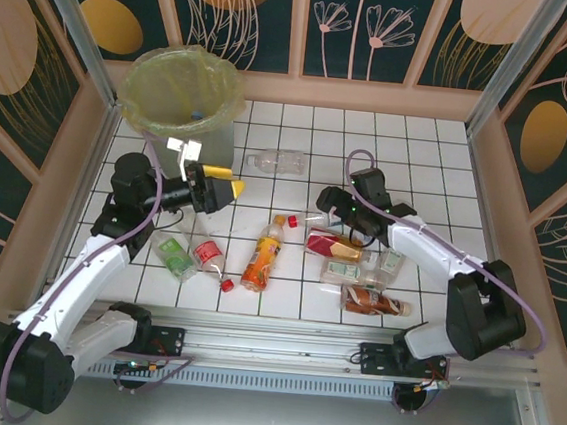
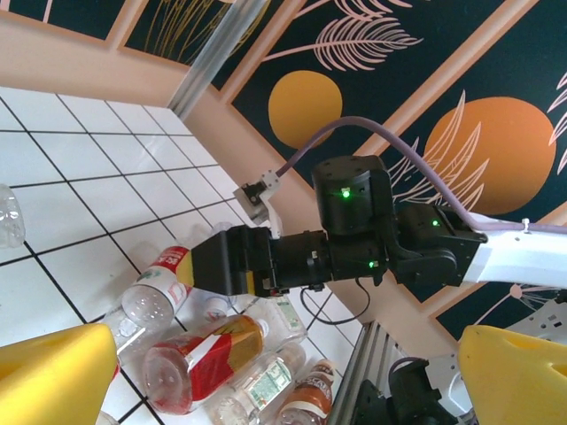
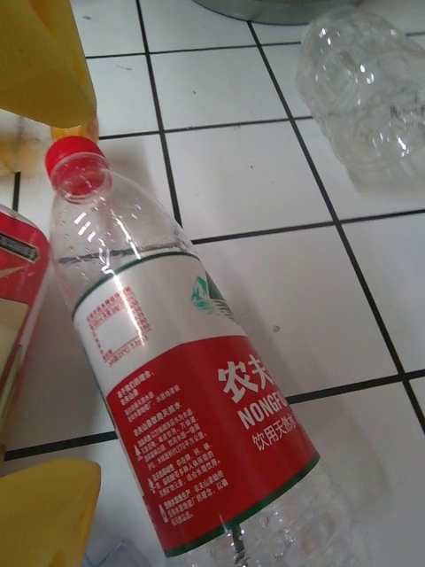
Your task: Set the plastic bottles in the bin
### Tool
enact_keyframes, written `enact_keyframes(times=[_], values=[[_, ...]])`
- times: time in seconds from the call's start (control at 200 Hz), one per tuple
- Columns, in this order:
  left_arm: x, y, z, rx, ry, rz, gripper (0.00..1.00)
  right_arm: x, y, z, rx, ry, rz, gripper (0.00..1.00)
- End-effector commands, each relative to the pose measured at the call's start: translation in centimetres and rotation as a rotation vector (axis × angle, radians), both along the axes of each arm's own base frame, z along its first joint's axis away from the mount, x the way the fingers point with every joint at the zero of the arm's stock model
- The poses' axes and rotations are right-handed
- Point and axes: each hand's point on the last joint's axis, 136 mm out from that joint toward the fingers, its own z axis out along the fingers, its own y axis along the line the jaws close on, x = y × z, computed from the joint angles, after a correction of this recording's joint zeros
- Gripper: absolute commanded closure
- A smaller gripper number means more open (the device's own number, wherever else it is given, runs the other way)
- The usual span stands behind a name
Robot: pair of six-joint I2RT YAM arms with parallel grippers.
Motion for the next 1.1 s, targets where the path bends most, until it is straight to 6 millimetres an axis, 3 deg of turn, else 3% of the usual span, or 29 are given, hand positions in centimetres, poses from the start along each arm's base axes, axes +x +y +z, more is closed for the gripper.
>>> enact_keyframes(times=[0.0,0.365,1.096], values=[[0.1,-0.1,0.5,-0.012,-0.039,-0.003,0.01,1.3,0.1,0.1,0.020,-0.012,-0.041,0.03],[0.2,-0.2,0.1,-0.007,-0.034,0.001,0.01,3.2,-0.8,-2.2,-0.011,0.013,-0.064,0.01],[0.7,-0.1,-0.7,0.015,-0.018,0.022,0.01,9.5,1.9,-4.9,-0.050,0.019,-0.035,0.14]])
